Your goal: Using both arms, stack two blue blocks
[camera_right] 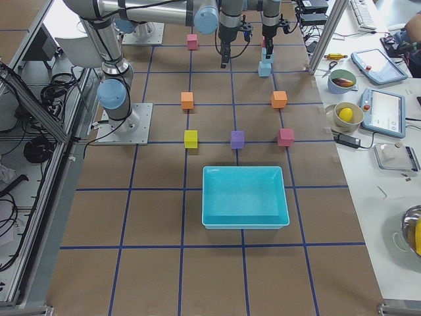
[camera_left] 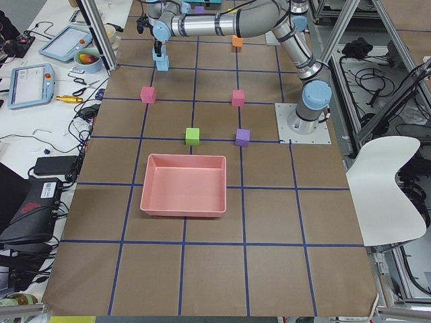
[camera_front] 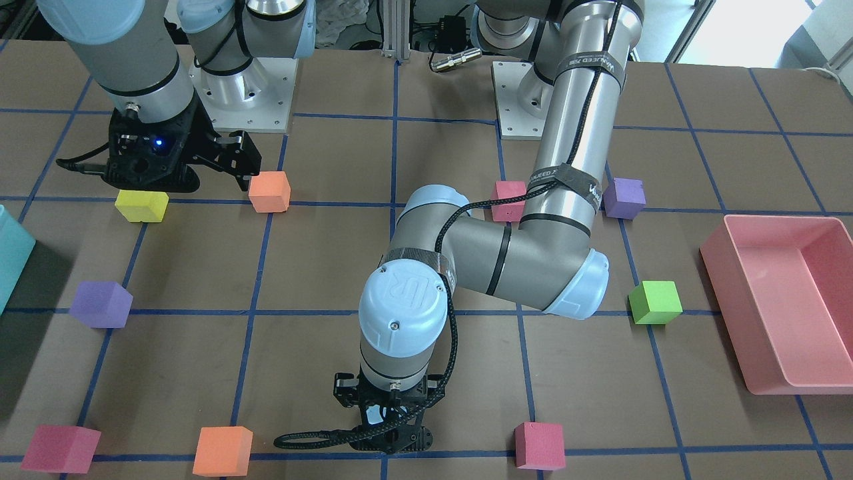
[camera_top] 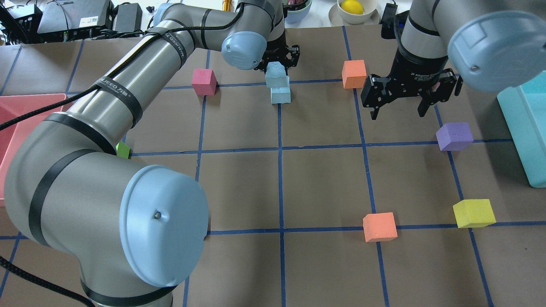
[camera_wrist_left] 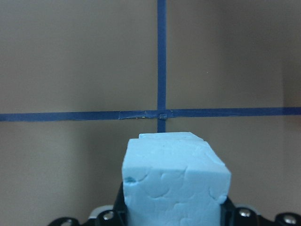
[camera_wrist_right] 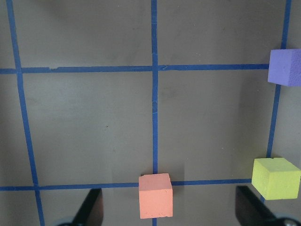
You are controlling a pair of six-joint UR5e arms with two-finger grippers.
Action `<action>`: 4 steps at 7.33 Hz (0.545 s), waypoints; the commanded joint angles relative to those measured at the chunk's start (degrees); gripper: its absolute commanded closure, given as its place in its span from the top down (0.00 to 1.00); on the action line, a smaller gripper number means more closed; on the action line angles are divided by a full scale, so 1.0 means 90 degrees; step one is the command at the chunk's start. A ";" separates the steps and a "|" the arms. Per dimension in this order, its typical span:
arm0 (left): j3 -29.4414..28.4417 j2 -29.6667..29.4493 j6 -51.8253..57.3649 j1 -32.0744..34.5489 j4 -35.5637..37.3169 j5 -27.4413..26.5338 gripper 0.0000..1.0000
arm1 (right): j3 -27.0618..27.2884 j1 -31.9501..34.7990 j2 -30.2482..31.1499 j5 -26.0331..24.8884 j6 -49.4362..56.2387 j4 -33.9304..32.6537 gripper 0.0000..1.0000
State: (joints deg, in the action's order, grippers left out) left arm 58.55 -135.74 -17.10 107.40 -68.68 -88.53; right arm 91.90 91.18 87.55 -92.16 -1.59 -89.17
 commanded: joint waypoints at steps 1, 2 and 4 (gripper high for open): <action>0.0008 -0.0093 -0.0014 0.0039 -0.0006 0.0002 0.10 | -0.0142 -0.0024 -0.0079 0.0044 0.0021 0.0035 1.00; 0.0008 -0.0113 -0.0121 0.0058 -0.0006 0.0002 0.14 | -0.0162 -0.0004 -0.0098 0.0103 0.0040 -0.0062 1.00; 0.0037 -0.0152 -0.0122 0.0068 0.0062 0.0002 0.93 | -0.0172 -0.0033 -0.0177 0.0152 0.0089 -0.0277 1.00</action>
State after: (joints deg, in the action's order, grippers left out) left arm 58.83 -136.84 -18.06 107.96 -68.60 -88.51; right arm 90.43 90.99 86.33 -91.19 -1.13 -90.41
